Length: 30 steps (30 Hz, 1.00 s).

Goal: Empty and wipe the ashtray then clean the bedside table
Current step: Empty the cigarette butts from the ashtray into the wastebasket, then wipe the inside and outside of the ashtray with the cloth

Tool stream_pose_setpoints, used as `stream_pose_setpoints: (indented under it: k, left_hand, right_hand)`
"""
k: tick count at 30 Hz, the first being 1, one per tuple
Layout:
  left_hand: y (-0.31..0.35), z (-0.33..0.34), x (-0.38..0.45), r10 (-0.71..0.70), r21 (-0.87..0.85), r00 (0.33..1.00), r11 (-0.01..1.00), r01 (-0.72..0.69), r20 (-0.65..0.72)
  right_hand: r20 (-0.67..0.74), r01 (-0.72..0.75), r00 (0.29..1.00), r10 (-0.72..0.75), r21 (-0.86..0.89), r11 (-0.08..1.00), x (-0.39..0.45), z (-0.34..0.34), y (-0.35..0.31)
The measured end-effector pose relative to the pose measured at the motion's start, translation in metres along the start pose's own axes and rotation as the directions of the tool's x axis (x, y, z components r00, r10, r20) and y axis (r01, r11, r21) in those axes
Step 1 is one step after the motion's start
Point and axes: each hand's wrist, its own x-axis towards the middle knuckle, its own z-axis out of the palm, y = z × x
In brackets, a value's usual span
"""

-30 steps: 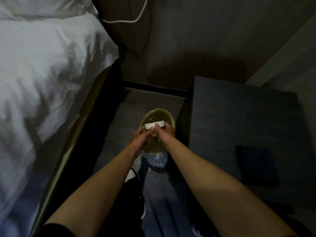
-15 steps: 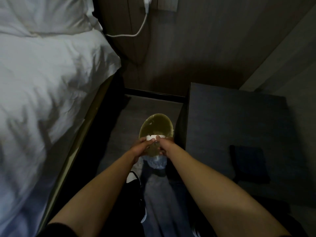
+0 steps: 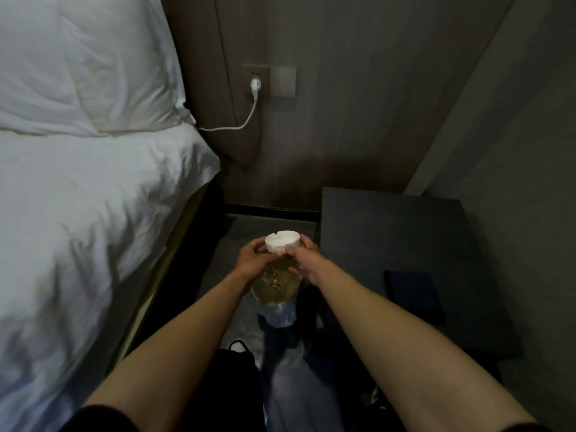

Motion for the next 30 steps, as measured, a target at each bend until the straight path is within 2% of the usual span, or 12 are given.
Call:
stream_pose_setpoints:
  k: [6,12,16,19,30]
  left_hand:
    - [0.025,0.017,-0.020,0.117,0.081,0.993,0.990,-0.117,0.014]
    - [0.042,0.040,-0.045,0.176,0.135,0.981,0.973,-0.186,0.083]
    - [0.052,0.062,-0.060,0.207,0.191,0.965,0.953,-0.237,0.163]
    - [0.054,0.077,-0.065,0.193,0.197,0.958,0.952,-0.235,0.211]
    - [0.046,0.144,-0.082,0.185,0.218,0.882,0.928,-0.301,0.434]
  right_hand:
    - [0.008,0.080,0.997,-0.080,-0.006,0.997,-0.036,-0.028,-0.013]
    - [0.009,0.179,0.984,-0.179,-0.062,0.982,-0.079,-0.064,-0.015]
    - [-0.060,0.245,0.963,-0.262,-0.205,0.948,-0.093,-0.091,-0.005]
    - [-0.096,0.274,0.949,-0.300,-0.216,0.937,-0.100,-0.109,0.000]
    - [-0.138,0.223,0.957,-0.255,-0.210,0.952,-0.128,-0.184,0.021]
